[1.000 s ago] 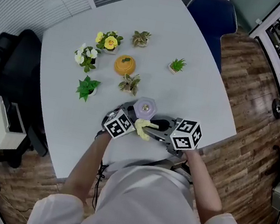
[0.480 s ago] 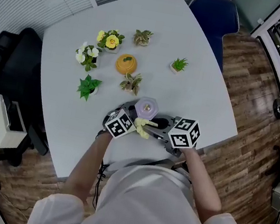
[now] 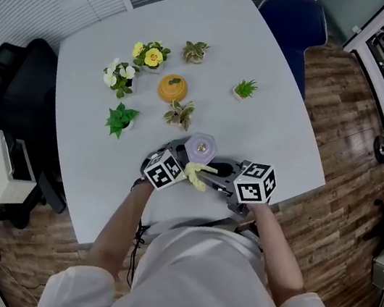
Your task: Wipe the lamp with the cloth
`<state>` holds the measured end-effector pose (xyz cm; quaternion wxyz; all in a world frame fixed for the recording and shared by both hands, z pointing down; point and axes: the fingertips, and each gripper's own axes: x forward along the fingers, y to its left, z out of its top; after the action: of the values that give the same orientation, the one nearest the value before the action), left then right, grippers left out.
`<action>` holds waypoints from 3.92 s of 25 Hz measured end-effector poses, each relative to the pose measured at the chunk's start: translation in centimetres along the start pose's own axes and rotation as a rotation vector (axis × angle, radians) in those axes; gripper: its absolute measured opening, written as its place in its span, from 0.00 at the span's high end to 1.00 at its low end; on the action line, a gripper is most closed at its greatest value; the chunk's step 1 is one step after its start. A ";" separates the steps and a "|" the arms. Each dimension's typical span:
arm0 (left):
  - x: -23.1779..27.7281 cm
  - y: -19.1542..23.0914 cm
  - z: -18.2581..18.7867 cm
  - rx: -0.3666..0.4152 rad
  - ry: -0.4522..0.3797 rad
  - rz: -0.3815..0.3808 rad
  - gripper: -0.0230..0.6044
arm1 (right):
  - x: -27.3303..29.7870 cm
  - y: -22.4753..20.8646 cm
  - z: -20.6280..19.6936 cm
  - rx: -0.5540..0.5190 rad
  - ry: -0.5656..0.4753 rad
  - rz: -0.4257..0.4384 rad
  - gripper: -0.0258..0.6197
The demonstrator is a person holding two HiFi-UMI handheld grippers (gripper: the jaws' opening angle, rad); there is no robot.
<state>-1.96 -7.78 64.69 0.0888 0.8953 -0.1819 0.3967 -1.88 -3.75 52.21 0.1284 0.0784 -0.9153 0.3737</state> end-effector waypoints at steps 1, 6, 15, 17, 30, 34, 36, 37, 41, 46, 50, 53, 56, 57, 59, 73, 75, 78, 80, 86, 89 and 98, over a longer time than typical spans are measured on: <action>0.0 0.0 0.0 0.000 0.000 0.000 0.49 | -0.2 -0.1 0.0 0.001 -0.001 -0.005 0.81; 0.1 0.0 0.0 0.002 -0.001 0.001 0.49 | -1.1 -0.7 -0.6 0.006 -0.002 -0.030 0.81; 0.0 -0.1 -0.1 0.001 0.001 0.001 0.49 | -1.5 -1.6 -1.3 -0.010 0.033 -0.066 0.81; 0.0 0.0 0.0 0.001 0.000 0.001 0.49 | -1.5 -1.9 -1.5 -0.011 0.045 -0.075 0.81; 0.0 0.1 -0.1 0.001 -0.002 0.001 0.49 | -1.2 -4.1 -2.5 -0.023 0.109 -0.155 0.81; 0.1 0.1 0.0 0.003 -0.001 0.001 0.49 | -1.4 -5.3 -2.4 -0.016 0.106 -0.211 0.81; 0.1 0.1 -0.1 0.003 0.001 0.001 0.49 | -1.7 -6.1 -2.1 0.000 0.083 -0.242 0.81; 0.1 0.1 -0.1 0.003 0.002 0.000 0.49 | -1.8 -6.4 -1.9 0.009 0.069 -0.252 0.81; 0.1 0.1 -0.2 0.003 0.001 -0.001 0.49 | -1.5 -6.7 -1.4 0.004 0.063 -0.266 0.81; 0.1 0.0 -0.1 0.004 -0.001 -0.001 0.49 | -0.7 -6.7 -1.2 0.005 0.066 -0.266 0.81; 0.0 0.1 -0.1 0.006 -0.001 0.000 0.49 | -0.5 -6.9 -1.1 0.017 0.062 -0.270 0.82; 0.0 0.1 0.0 0.005 -0.002 0.000 0.49 | -0.7 -7.2 -0.9 0.023 0.060 -0.279 0.82; 0.0 0.1 0.0 0.005 -0.002 0.000 0.49 | -0.8 -7.8 -0.6 0.030 0.050 -0.302 0.82; 0.0 0.1 0.0 0.006 -0.003 0.000 0.49 | -0.8 -8.0 -0.5 0.033 0.044 -0.311 0.82; 0.1 0.1 0.0 0.006 -0.003 0.001 0.49 | -0.8 -8.5 0.0 0.043 0.028 -0.325 0.82; 0.1 0.0 0.0 0.004 -0.003 -0.002 0.49 | 0.2 -9.8 0.5 0.038 0.059 -0.342 0.82; 0.1 0.0 0.0 0.005 -0.003 -0.002 0.49 | 0.1 -9.6 0.1 0.042 0.067 -0.331 0.82; 0.1 0.1 -0.1 0.006 -0.002 -0.002 0.49 | -0.1 -9.2 -0.4 0.053 0.067 -0.321 0.82; 0.1 0.1 -0.1 0.006 -0.003 0.000 0.49 | -0.1 -9.0 -0.5 0.058 0.064 -0.321 0.82; 0.1 0.1 0.0 0.006 -0.003 -0.001 0.49 | -0.2 -8.4 -1.0 0.054 0.078 -0.315 0.82; 0.0 0.1 0.0 0.005 -0.002 -0.001 0.49 | -0.3 -8.1 -1.2 0.048 0.092 -0.313 0.82; 0.0 0.1 -0.1 0.007 -0.001 -0.001 0.49 | 0.1 -7.2 -2.8 -0.011 0.179 -0.283 0.82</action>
<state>-2.01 -7.85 64.77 0.0856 0.8959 -0.1801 0.3970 0.22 -6.94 58.96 0.2611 0.1723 -0.8819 0.3526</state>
